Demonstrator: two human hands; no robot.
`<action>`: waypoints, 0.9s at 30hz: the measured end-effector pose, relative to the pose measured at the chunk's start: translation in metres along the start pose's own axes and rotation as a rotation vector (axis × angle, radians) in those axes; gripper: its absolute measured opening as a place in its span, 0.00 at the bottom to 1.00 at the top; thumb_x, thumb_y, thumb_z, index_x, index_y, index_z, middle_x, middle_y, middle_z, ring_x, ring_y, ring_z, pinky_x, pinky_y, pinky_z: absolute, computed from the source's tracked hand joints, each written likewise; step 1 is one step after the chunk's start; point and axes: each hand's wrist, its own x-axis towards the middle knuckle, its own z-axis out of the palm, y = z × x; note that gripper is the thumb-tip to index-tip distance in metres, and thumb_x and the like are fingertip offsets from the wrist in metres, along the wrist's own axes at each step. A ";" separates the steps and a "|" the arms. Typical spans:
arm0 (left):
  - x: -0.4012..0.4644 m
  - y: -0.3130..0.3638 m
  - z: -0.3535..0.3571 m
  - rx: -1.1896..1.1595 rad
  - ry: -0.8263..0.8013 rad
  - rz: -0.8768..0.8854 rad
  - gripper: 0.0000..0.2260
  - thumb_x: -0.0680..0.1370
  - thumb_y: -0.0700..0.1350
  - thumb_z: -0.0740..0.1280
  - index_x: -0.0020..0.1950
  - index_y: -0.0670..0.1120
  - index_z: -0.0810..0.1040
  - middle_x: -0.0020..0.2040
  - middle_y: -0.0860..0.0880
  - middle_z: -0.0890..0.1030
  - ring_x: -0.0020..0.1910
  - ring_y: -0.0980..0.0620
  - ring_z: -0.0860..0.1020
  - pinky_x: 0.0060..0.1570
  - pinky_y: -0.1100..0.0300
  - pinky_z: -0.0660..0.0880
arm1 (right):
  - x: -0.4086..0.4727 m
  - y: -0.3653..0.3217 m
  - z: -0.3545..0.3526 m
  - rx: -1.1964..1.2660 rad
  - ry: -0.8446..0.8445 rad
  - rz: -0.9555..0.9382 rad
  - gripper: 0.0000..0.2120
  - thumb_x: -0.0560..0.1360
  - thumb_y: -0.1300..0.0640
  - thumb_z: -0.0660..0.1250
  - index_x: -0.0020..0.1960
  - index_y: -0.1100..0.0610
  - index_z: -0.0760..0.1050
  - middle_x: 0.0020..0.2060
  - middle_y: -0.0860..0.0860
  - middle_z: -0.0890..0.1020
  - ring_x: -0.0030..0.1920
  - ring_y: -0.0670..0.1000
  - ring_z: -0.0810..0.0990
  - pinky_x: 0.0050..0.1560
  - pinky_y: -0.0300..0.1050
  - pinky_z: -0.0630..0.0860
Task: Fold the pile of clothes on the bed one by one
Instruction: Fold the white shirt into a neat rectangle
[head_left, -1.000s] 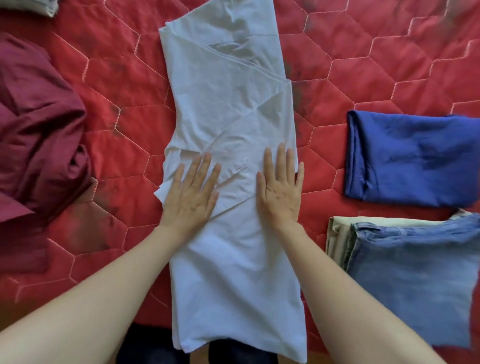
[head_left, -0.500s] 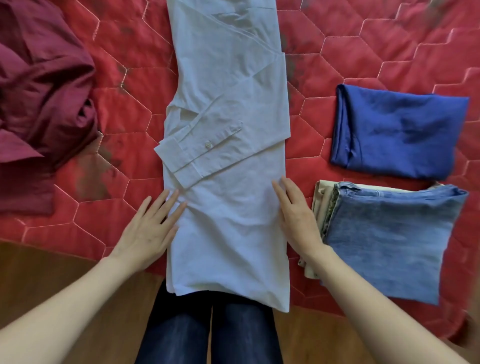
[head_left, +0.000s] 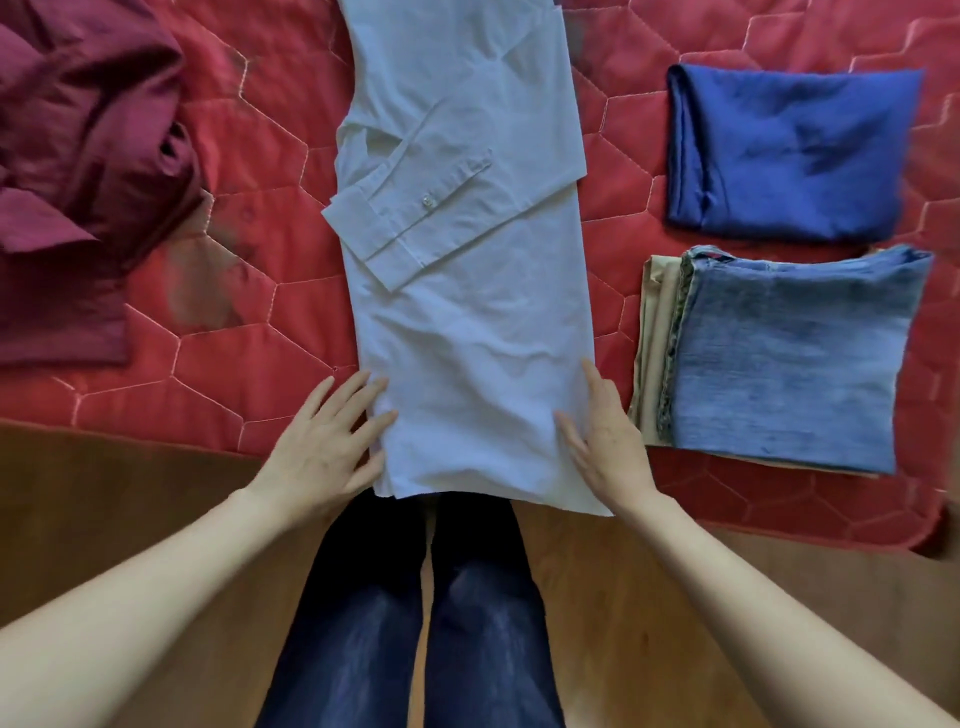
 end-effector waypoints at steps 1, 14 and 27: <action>-0.004 0.009 0.002 -0.064 0.018 -0.114 0.19 0.76 0.52 0.60 0.55 0.40 0.81 0.68 0.36 0.72 0.69 0.36 0.70 0.64 0.39 0.69 | -0.007 0.000 0.004 0.048 0.015 0.032 0.33 0.79 0.54 0.64 0.78 0.54 0.51 0.67 0.55 0.69 0.61 0.56 0.72 0.54 0.54 0.74; -0.007 0.088 0.009 -0.648 0.160 -1.198 0.09 0.76 0.51 0.69 0.48 0.46 0.81 0.45 0.50 0.82 0.45 0.46 0.76 0.43 0.56 0.70 | -0.052 0.018 0.022 0.332 0.115 0.286 0.07 0.80 0.53 0.61 0.53 0.57 0.73 0.43 0.50 0.81 0.44 0.54 0.79 0.45 0.53 0.74; -0.023 0.106 0.027 -0.742 0.389 -1.223 0.13 0.72 0.55 0.72 0.48 0.48 0.79 0.42 0.54 0.77 0.46 0.52 0.73 0.44 0.60 0.65 | -0.069 0.029 0.021 0.524 0.108 0.310 0.03 0.78 0.54 0.64 0.49 0.50 0.77 0.40 0.43 0.81 0.40 0.41 0.77 0.36 0.29 0.69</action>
